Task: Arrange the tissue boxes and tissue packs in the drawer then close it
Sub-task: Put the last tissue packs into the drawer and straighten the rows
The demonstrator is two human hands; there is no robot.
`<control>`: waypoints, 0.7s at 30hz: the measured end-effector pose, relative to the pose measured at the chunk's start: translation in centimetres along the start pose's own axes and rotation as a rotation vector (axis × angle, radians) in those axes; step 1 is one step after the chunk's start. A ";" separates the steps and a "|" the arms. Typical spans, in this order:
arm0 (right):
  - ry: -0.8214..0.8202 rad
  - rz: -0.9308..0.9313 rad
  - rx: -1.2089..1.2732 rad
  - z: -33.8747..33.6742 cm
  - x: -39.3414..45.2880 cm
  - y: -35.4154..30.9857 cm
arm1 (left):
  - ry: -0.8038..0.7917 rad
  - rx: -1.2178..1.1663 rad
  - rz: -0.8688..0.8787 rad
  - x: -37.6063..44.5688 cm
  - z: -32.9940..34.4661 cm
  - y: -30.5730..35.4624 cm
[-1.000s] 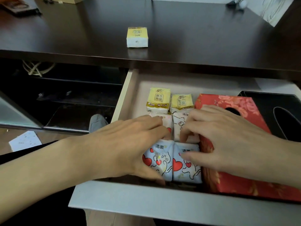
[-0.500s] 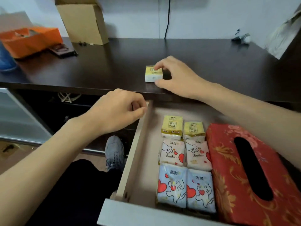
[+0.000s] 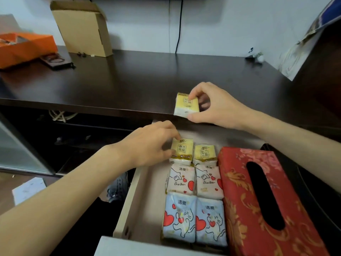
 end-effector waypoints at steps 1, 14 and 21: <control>-0.017 -0.002 0.006 -0.4 -1.9 0.0 | -0.015 0.022 0.008 0.3 0.3 0.2; -0.210 0.145 -0.165 0.0 -8.5 2.8 | -0.136 0.045 0.049 2.0 2.0 0.7; -0.202 0.163 -0.301 2.0 -8.6 3.2 | -0.154 -0.011 0.041 1.9 2.0 0.6</control>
Point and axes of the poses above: each hand's wrist, its own x-axis towards the middle knuckle, its own z-axis out of the palm, y = z × x, the point moved 2 cm from there along x, towards the middle knuckle, and after that the axes turned 4 degrees about x, right-handed, at the moved point
